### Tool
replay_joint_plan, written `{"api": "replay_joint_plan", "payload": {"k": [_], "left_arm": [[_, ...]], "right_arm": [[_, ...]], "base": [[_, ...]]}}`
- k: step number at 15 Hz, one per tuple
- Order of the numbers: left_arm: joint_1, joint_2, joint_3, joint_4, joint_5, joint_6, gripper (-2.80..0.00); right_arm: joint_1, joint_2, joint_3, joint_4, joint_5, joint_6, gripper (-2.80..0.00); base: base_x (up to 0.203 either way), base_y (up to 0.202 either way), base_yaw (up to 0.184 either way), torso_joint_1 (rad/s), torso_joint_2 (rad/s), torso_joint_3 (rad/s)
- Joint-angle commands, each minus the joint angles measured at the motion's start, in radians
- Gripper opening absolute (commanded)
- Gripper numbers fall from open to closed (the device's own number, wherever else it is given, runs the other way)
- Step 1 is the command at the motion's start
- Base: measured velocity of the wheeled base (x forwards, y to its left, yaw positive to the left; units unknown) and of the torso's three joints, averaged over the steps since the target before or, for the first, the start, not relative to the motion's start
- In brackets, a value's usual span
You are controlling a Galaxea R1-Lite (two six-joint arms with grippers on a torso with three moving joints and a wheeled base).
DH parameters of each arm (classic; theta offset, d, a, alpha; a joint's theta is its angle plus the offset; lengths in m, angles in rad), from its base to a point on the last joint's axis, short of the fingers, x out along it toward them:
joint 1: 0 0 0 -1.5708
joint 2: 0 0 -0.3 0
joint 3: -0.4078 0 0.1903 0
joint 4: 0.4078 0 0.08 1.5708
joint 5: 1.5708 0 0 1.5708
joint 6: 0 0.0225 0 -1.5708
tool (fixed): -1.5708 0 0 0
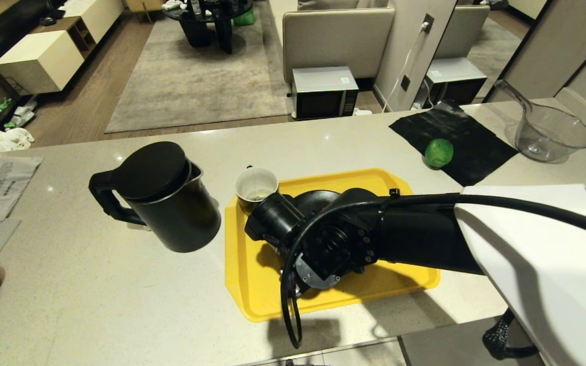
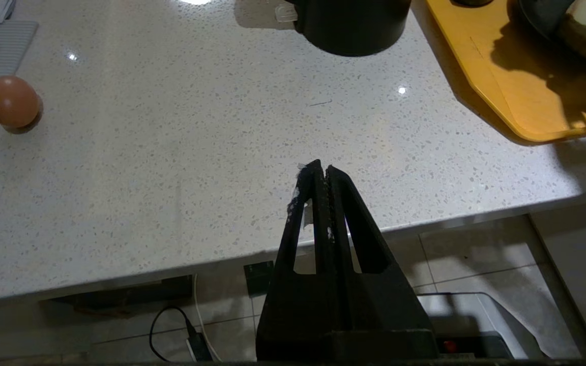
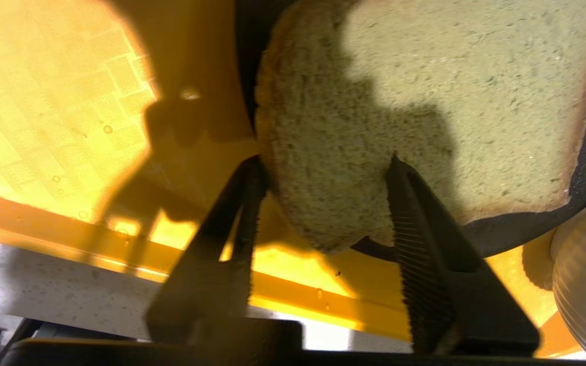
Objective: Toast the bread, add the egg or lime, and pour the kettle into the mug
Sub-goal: Pick up the bread slice
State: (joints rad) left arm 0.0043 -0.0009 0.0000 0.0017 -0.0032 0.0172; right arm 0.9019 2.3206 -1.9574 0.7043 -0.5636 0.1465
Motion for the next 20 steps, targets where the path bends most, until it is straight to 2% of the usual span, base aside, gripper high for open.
{"api": "replay_joint_plan", "payload": {"k": [1,10,20], "left_arm": [[0.000,-0.001,0.000,0.000,0.000,0.000,-2.80],[0.000,-0.001,0.000,0.000,0.000,0.000,-2.80],[0.000,-0.001,0.000,0.000,0.000,0.000,-2.80]], "right_arm": [[0.002,-0.006,0.000,0.004,-0.004,0.001,-2.80],[0.002,-0.042,0.000,0.006,-0.004,0.004,-2.80],[0.000,-0.211,0.009,0.006,-0.008,0.036,-2.80]], "base": [[0.000,0.000,0.000,0.000,0.00,0.000],[0.000,0.000,0.000,0.000,0.00,0.000],[0.000,0.000,0.000,0.000,0.00,0.000]]}}
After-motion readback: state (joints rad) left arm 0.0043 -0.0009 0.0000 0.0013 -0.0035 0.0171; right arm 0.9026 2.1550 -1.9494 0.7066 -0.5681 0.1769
